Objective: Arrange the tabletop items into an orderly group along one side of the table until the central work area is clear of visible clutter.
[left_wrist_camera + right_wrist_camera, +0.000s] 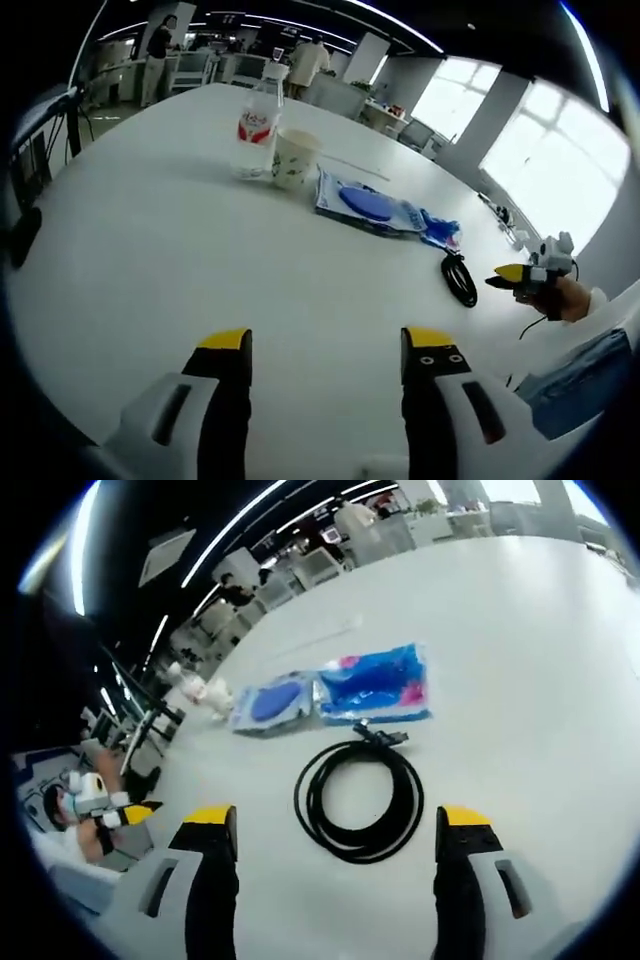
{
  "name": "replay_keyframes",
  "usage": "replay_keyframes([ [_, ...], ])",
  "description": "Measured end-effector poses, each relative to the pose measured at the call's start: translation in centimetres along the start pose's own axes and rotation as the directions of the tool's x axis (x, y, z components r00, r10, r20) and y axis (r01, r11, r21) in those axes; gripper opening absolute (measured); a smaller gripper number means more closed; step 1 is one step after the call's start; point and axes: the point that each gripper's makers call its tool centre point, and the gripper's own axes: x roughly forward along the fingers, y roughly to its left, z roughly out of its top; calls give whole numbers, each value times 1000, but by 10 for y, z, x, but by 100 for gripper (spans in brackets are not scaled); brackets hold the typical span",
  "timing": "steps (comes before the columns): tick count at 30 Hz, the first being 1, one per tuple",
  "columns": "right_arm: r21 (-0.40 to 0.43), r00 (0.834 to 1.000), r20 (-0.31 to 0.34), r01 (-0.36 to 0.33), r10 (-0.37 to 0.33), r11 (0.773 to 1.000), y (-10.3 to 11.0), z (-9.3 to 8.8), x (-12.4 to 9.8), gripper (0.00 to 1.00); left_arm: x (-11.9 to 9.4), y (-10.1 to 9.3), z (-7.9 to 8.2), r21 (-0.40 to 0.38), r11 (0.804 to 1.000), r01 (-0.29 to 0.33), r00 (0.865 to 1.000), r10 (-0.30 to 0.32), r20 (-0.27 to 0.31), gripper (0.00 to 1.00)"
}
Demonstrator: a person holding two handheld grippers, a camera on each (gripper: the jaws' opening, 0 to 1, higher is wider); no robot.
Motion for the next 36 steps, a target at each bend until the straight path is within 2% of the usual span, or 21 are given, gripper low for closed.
replay_keyframes([
  [5, -9, 1000, -8, -6, 6, 1000, 9, -8, -7, 83, -6, 16, 14, 13, 1000, -3, 1000, 3, 19, 66],
  [18, -12, 999, -41, 13, -13, 1000, 25, -28, -22, 84, -11, 32, 33, 83, 996, 22, 1000, -23, 3, 71],
  [24, -7, 998, -60, 25, -25, 1000, 31, -43, -27, 84, -14, 37, 37, 110, 994, 23, 1000, -21, -16, 72],
  [32, -33, 996, -80, 46, -48, 998, 29, -58, -35, 85, -14, 42, 34, 188, 982, 19, 998, -8, -58, 74],
  [34, -18, 992, -111, 66, -67, 998, 26, -66, -36, 84, -15, 47, 28, 183, 983, 5, 996, 12, -90, 74],
  [36, -19, 994, -93, 52, -54, 998, 30, -65, -37, 85, -19, 45, 36, 209, 978, 3, 998, 9, -59, 74],
])
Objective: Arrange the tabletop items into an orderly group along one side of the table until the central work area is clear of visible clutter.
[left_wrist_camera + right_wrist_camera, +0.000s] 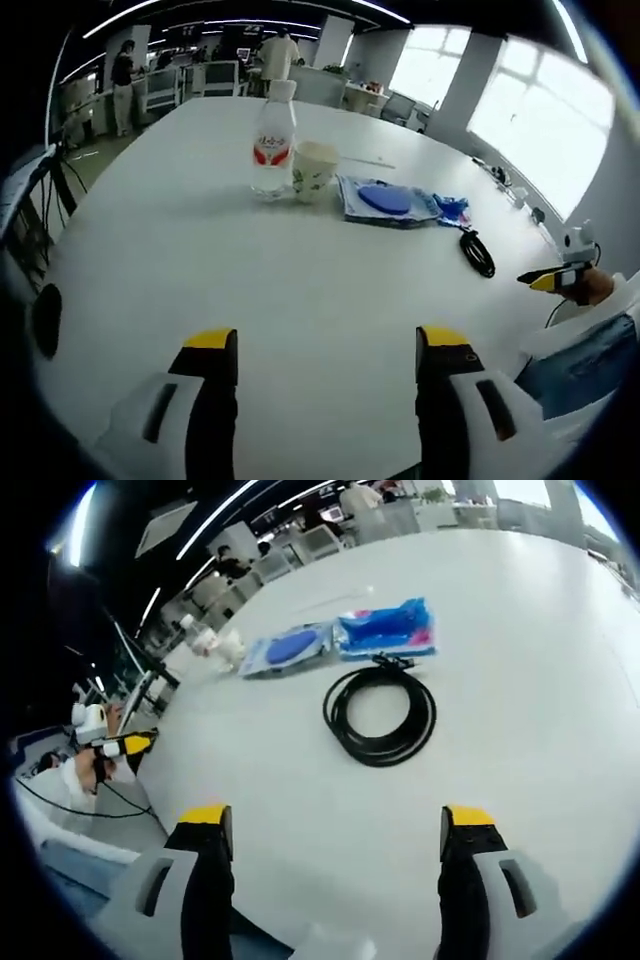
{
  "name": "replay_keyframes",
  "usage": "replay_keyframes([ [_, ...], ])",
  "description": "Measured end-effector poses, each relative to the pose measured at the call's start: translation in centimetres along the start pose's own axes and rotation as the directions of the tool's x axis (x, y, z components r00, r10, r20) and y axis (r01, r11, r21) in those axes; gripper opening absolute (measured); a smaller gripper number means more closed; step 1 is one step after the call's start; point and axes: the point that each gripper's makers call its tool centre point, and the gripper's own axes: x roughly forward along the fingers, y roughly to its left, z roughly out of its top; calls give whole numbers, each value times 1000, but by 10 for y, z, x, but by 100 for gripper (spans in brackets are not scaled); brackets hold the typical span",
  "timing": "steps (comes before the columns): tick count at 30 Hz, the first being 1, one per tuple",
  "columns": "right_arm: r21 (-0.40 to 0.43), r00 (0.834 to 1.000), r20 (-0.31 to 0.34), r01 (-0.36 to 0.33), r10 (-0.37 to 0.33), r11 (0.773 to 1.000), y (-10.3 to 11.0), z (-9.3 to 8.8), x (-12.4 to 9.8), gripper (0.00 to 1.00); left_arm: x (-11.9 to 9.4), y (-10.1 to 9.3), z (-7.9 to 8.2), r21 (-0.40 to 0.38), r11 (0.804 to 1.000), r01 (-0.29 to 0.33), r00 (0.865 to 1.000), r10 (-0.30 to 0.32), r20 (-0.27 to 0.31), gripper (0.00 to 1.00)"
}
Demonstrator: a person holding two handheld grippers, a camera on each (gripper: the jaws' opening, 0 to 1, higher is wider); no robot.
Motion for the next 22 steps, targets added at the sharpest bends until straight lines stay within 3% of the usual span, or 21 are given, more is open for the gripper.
replay_keyframes([
  [11, 21, 999, -35, -6, 6, 1000, 3, -6, 7, 83, -10, 14, 9, -5, 999, -40, 999, 40, 16, 76],
  [22, 42, 999, -42, 1, 1, 999, -3, -7, 7, 82, -4, 24, 10, -8, 999, -49, 999, 49, -5, 75],
])
